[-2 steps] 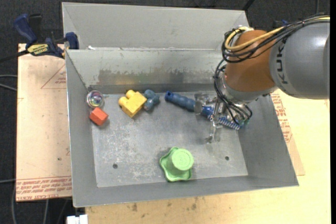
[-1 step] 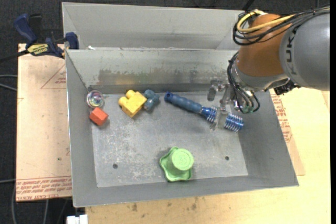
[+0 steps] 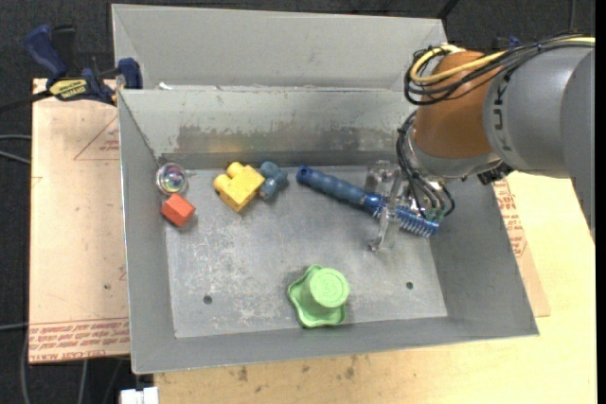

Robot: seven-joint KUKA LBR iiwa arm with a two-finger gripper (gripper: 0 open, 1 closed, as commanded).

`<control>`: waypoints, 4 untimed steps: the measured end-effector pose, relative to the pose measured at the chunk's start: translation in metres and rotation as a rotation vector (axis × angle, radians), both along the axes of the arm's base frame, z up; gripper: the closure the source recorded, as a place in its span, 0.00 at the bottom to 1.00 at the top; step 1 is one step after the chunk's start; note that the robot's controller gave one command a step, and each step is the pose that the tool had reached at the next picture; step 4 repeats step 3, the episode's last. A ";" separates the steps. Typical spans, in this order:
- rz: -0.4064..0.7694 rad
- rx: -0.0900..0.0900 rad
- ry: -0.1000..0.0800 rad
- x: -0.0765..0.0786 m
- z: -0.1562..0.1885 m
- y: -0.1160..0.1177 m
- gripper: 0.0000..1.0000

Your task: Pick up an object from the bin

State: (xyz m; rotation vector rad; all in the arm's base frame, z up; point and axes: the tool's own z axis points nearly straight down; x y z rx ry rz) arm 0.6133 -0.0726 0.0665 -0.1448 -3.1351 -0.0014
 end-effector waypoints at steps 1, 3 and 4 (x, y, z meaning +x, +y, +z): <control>0.001 -0.001 -0.005 0.001 0.004 0.000 1.00; 0.046 -0.002 -0.015 0.006 0.200 -0.002 1.00; 0.046 -0.002 -0.015 0.006 0.200 -0.002 1.00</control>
Offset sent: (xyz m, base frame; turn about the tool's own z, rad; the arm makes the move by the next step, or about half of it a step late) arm 0.0000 0.0000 0.0000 0.0000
